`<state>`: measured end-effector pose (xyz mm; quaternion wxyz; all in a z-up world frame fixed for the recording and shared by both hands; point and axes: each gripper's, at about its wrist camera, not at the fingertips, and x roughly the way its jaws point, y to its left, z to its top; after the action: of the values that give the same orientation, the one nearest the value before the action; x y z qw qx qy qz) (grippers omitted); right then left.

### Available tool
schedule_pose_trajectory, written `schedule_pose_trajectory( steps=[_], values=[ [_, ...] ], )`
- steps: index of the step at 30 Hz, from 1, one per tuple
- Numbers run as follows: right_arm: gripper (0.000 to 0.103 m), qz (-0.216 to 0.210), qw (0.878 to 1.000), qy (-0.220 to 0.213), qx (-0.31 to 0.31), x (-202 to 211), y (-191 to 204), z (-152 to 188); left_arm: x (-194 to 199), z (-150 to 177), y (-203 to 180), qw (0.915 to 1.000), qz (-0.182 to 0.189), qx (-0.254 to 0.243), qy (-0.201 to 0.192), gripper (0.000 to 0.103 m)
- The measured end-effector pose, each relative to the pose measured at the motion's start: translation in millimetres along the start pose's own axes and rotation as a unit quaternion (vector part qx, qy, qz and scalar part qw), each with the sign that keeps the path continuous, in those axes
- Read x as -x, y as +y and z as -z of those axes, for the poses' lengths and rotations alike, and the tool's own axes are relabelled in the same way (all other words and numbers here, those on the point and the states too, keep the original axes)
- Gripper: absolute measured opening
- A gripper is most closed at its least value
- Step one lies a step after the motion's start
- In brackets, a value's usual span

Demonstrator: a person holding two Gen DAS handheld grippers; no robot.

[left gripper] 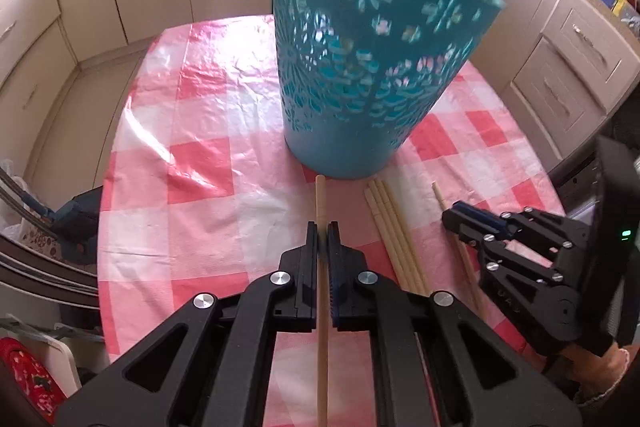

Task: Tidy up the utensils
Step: 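Lift the chopstick over the teal bin and open the left tool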

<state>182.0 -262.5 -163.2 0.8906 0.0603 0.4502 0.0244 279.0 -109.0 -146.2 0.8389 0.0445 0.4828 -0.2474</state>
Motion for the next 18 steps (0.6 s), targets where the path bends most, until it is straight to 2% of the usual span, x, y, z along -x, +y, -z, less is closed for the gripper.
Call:
schedule_pose_trajectory(
  steps=[5, 9, 11, 15, 18],
  values=[
    [0.01, -0.001, 1.0, -0.005, -0.002, 1, 0, 2, 71, -12, -2, 0.9964, 0.046, 0.001, -0.071, 0.004],
    [0.01, 0.0, 1.0, -0.006, -0.003, 1, 0, 3, 129, -45, -9, 0.987, 0.067, -0.003, -0.146, 0.004],
    [0.01, -0.001, 1.0, -0.006, -0.004, 1, 0, 3, 153, -63, -15, 0.9792, 0.073, -0.005, -0.189, 0.004],
    [0.01, -0.003, 1.0, -0.006, -0.006, 2, -1, 2, 184, -97, -33, 0.9603, 0.058, -0.012, -0.273, 0.004],
    [0.01, -0.006, 1.0, -0.006, -0.008, 2, -2, 2, 192, -119, -46, 0.9417, 0.046, -0.005, -0.333, 0.004]
  ],
)
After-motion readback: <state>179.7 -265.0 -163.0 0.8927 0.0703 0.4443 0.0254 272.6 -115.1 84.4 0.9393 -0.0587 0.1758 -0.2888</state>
